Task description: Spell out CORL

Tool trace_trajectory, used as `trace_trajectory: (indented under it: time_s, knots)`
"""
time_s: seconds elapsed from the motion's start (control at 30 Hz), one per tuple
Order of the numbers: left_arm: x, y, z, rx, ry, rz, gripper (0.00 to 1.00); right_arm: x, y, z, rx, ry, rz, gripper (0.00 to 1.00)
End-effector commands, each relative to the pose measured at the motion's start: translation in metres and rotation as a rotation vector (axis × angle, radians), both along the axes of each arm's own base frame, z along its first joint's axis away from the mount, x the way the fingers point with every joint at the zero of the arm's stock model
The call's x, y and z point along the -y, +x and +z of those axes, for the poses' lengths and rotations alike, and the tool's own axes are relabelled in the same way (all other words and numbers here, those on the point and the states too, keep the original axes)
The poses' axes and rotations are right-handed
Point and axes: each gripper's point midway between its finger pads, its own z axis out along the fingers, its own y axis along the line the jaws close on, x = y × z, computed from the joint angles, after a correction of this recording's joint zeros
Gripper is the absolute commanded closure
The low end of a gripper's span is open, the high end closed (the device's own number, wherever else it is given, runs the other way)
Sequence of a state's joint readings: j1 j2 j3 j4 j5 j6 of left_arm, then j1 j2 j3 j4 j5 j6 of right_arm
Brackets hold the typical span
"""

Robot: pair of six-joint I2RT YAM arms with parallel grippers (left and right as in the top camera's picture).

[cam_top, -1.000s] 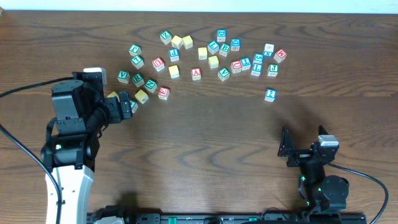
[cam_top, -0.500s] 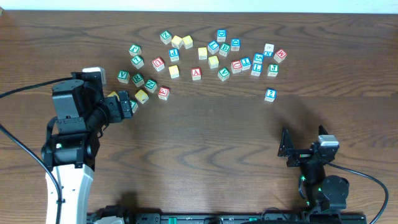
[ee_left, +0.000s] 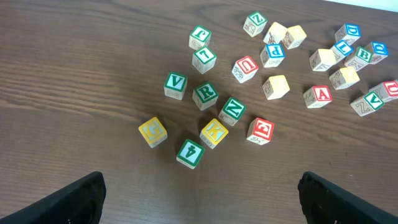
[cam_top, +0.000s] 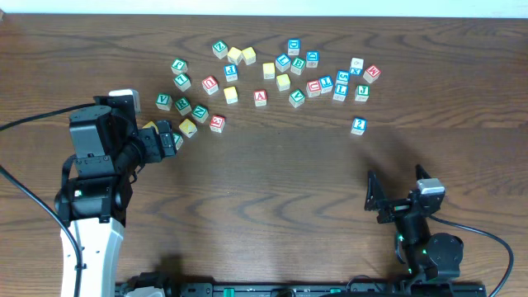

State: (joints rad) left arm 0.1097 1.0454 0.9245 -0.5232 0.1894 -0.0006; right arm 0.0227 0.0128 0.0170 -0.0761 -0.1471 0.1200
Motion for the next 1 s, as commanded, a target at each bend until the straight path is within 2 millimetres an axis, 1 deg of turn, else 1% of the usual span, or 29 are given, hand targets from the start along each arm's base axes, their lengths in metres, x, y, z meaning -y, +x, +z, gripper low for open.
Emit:
trace_trajectory:
  time_s: [0.0, 0.13, 0.27, 0.4, 0.57, 0.7, 0.83, 0.97]
  knots:
    - [0.001, 0.004, 0.010, 0.024, -0.010, -0.004, 0.02, -0.009, -0.006, 0.030, 0.040, -0.046, 0.060, 0.01]
    - [0.001, 0.005, 0.011, 0.025, -0.010, -0.004, 0.02, -0.009, -0.007, 0.058, 0.005, -0.125, 0.067, 0.01]
    - [0.001, 0.005, 0.011, 0.025, -0.009, -0.003, 0.02, -0.011, 0.000, 0.089, -0.039, -0.134, 0.081, 0.01]
    - [0.001, 0.006, 0.012, 0.032, -0.009, -0.003, 0.02, -0.021, 0.014, 0.116, -0.067, -0.144, 0.146, 0.01]
    - [-0.001, 0.007, 0.020, 0.045, -0.037, 0.032, 0.02, -0.029, 0.039, 0.131, -0.187, -0.129, 0.200, 0.01]
    - [-0.001, 0.010, 0.041, 0.077, -0.062, 0.053, 0.02, -0.030, 0.061, 0.142, -0.313, -0.117, 0.215, 0.01]
    - [-0.001, 0.012, 0.072, 0.091, -0.064, 0.056, 0.03, -0.033, 0.084, 0.154, -0.428, -0.102, 0.234, 0.01]
    - [-0.002, 0.017, 0.096, 0.062, -0.066, 0.057, 0.02, -0.033, 0.102, 0.158, -0.551, -0.089, 0.243, 0.01]
